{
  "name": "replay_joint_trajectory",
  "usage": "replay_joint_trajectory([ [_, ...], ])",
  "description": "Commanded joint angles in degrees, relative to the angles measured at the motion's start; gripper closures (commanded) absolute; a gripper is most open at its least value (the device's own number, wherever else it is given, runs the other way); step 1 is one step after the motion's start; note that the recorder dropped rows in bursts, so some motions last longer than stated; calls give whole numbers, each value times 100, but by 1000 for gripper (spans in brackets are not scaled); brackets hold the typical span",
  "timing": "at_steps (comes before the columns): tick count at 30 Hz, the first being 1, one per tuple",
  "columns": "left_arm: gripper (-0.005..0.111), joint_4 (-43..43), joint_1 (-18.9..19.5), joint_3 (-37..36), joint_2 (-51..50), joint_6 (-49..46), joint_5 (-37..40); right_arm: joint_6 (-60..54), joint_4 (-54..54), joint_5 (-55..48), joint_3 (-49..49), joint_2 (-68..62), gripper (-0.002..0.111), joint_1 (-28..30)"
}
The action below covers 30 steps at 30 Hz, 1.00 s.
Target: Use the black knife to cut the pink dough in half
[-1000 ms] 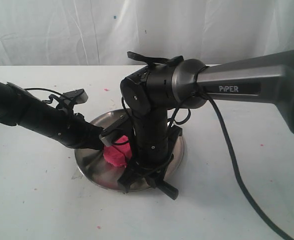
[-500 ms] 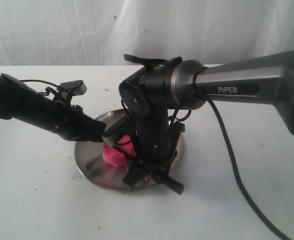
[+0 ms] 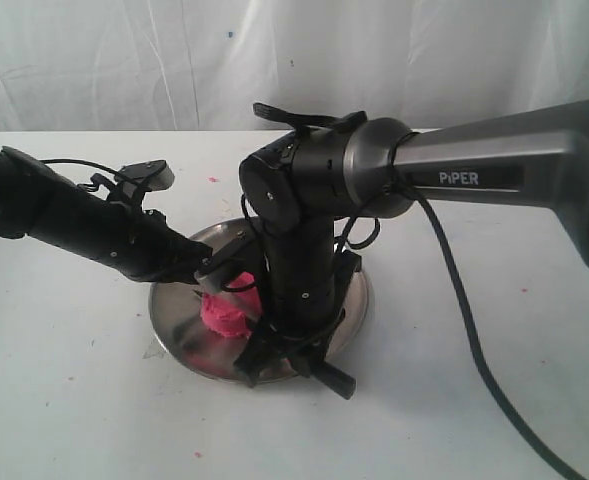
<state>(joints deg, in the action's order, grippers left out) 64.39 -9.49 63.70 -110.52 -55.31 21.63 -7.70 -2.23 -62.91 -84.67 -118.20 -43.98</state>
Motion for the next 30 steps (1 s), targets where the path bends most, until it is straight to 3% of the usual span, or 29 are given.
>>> replay_joint_trajectory([
  [1,95,19,-31,-32,84,-19,240,356,-422,-20,16,111,108,1],
  [10,95,-123,-22,-32,834,40,200,825,-830,121,16,853,108,52],
  [14,95,-542,212,-43,1322,769,288,1648,-892,554,254,1245,108,325],
  [16,95,-846,448,-43,1682,1138,534,2145,-258,1349,819,1487,108,704],
  [18,95,-822,619,-167,2076,1208,636,1741,1468,2228,1458,1564,108,1083],
  [21,95,-793,652,-443,2615,1193,535,-427,4478,2976,2120,1494,108,1338],
  [24,95,-742,652,-583,2778,1193,535,-861,5289,3166,2206,1302,108,1379],
  [30,95,-744,652,-810,2859,1184,536,-861,5382,3437,2206,968,108,1379],
])
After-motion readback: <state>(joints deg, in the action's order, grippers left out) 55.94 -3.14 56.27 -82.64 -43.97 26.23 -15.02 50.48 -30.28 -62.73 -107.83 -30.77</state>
